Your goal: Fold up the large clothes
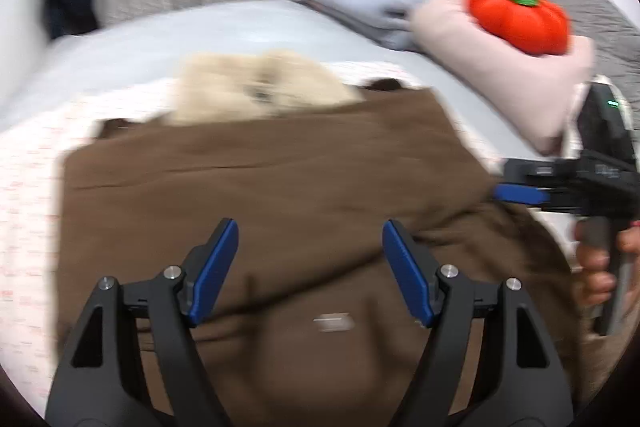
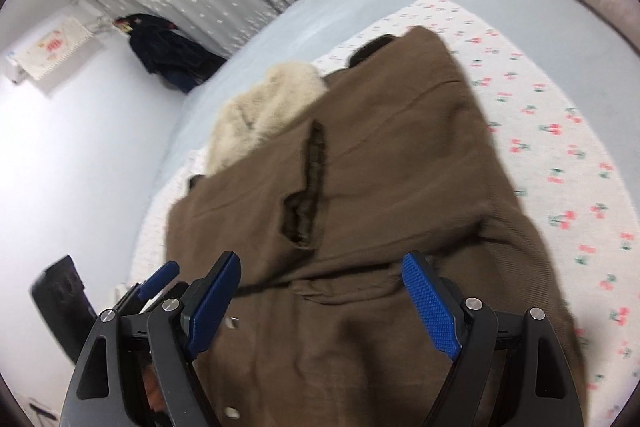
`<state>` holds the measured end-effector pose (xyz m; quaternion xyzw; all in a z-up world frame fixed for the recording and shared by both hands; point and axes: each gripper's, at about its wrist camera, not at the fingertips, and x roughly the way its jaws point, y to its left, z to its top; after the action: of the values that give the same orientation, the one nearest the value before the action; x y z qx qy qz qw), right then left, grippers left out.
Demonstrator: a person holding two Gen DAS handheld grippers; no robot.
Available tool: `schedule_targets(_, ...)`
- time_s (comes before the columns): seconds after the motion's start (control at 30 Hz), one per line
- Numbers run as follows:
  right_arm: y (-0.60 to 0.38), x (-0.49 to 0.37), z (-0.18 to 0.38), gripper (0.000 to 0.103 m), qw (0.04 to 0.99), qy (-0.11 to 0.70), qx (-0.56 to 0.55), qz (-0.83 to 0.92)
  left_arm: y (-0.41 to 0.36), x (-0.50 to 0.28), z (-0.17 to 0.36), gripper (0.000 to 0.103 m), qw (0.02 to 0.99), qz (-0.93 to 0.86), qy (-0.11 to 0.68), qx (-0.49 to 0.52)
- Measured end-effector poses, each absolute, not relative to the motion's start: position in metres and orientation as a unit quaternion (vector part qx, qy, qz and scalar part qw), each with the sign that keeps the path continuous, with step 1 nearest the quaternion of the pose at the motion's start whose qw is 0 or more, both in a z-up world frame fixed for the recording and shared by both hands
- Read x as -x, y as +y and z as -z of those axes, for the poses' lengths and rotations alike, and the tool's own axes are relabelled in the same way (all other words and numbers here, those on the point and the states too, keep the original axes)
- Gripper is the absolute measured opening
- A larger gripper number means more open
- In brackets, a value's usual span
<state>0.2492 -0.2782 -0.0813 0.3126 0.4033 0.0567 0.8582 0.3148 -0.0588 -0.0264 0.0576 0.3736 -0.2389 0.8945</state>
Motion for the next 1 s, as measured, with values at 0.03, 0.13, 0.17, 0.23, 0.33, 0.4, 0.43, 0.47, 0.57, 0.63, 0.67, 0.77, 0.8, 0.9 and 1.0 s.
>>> schedule_targets(0.03,-0.273,-0.251,0.081,0.078,0.859,0.398,-0.314,-0.067,-0.048,-0.321,0.029,0.075,0.902,0.215,0.37,-0.06)
schedule_targets(0.13,-0.254,-0.264,0.084,0.047,0.863,0.393,-0.303,-0.092,-0.004,-0.341,0.038,0.056,0.921,0.15,0.353,-0.065)
schedule_targets(0.17,-0.246,-0.269,0.085,0.04,0.865,0.393,-0.297,-0.096,0.011,-0.348,0.045,0.049,0.922,0.134,0.356,-0.067)
schedule_targets(0.23,-0.232,-0.275,0.082,0.024,0.878,0.382,-0.27,-0.099,0.032,-0.355,0.062,0.046,0.921,0.121,0.367,-0.051)
schedule_targets(0.33,-0.211,-0.28,0.075,0.016,0.907,0.353,-0.21,-0.095,0.055,-0.362,0.098,0.046,0.915,0.106,0.389,-0.021)
schedule_targets(0.4,-0.201,-0.286,0.079,0.014,0.916,0.353,-0.171,-0.086,0.065,-0.362,0.12,0.046,0.907,0.12,0.403,0.009)
schedule_targets(0.43,-0.197,-0.294,0.089,0.012,0.912,0.375,-0.154,-0.069,0.066,-0.36,0.12,0.046,0.907,0.124,0.401,0.016)
schedule_targets(0.47,-0.202,-0.3,0.1,0.01,0.905,0.395,-0.147,-0.056,0.068,-0.36,0.119,0.046,0.907,0.129,0.399,0.024)
schedule_targets(0.57,-0.216,-0.312,0.132,0.005,0.884,0.436,-0.166,-0.028,0.074,-0.361,0.122,0.046,0.904,0.142,0.401,0.051)
schedule_targets(0.63,-0.23,-0.31,0.13,0.005,0.877,0.441,-0.192,-0.019,0.077,-0.361,0.122,0.046,0.903,0.142,0.401,0.052)
schedule_targets(0.67,-0.234,-0.307,0.127,0.005,0.876,0.441,-0.197,-0.013,0.076,-0.359,0.12,0.046,0.904,0.139,0.401,0.049)
schedule_targets(0.77,-0.246,-0.286,0.115,0.011,0.87,0.438,-0.226,-0.008,0.074,-0.342,0.102,0.062,0.905,0.117,0.408,0.022)
schedule_targets(0.8,-0.251,-0.276,0.11,0.021,0.868,0.436,-0.238,-0.013,0.073,-0.334,0.095,0.068,0.905,0.116,0.409,0.021)
schedule_targets(0.9,-0.26,-0.237,0.089,0.058,0.872,0.425,-0.241,0.003,0.075,-0.301,0.074,0.081,0.903,0.128,0.409,0.033)
schedule_targets(1.0,-0.26,-0.203,0.076,0.073,0.879,0.422,-0.221,0.024,0.081,-0.269,0.061,0.085,0.898,0.125,0.42,0.039)
